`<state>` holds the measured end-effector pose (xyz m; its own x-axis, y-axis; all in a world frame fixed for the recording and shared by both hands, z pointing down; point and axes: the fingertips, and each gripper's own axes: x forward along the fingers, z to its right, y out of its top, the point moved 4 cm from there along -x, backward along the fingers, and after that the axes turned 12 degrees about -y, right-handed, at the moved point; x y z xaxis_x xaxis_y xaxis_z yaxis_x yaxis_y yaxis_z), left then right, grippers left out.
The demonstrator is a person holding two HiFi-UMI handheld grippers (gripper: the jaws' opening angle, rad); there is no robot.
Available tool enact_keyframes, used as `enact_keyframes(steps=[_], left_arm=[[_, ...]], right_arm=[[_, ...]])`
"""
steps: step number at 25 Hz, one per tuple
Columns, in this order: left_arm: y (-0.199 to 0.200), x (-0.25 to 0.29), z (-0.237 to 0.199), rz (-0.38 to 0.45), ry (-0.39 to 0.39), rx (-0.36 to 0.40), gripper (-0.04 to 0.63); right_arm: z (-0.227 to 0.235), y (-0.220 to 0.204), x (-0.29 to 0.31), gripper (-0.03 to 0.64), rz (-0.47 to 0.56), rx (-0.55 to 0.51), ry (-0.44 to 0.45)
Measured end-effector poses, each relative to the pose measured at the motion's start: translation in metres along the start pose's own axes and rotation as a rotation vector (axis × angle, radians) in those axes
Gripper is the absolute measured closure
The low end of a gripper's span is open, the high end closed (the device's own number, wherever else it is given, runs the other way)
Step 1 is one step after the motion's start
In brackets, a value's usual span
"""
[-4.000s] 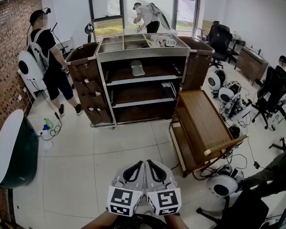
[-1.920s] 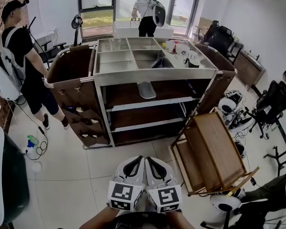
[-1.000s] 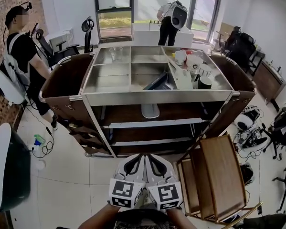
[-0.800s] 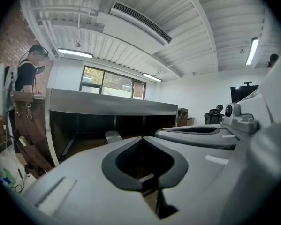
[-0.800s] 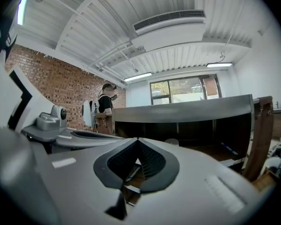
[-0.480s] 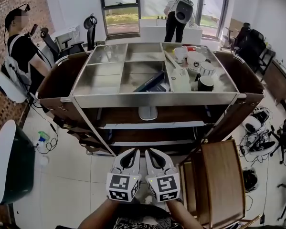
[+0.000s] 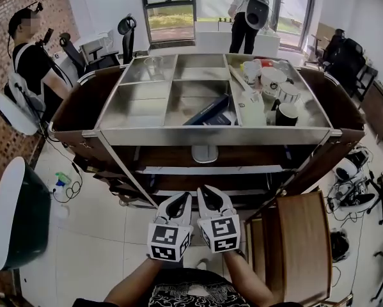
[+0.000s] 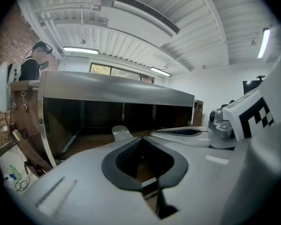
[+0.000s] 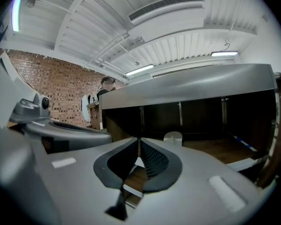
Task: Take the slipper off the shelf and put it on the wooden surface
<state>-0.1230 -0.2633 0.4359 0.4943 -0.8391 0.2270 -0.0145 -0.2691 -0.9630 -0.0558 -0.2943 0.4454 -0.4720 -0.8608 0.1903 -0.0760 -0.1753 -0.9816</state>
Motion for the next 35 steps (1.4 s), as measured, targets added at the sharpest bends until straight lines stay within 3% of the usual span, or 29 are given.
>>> enact_keyframes(steps=[14, 35], left_arm=[[0.006, 0.033, -0.049, -0.018, -0.037, 0.021, 0.589], [0.005, 0.063, -0.099, -0.029, -0.044, 0.013, 0.589]], right_arm=[[0.03, -0.018, 0.088, 0.568, -0.044, -0.053, -0.123], [0.072, -0.046, 0.203, 0.489, -0.164, -0.033, -0.235]])
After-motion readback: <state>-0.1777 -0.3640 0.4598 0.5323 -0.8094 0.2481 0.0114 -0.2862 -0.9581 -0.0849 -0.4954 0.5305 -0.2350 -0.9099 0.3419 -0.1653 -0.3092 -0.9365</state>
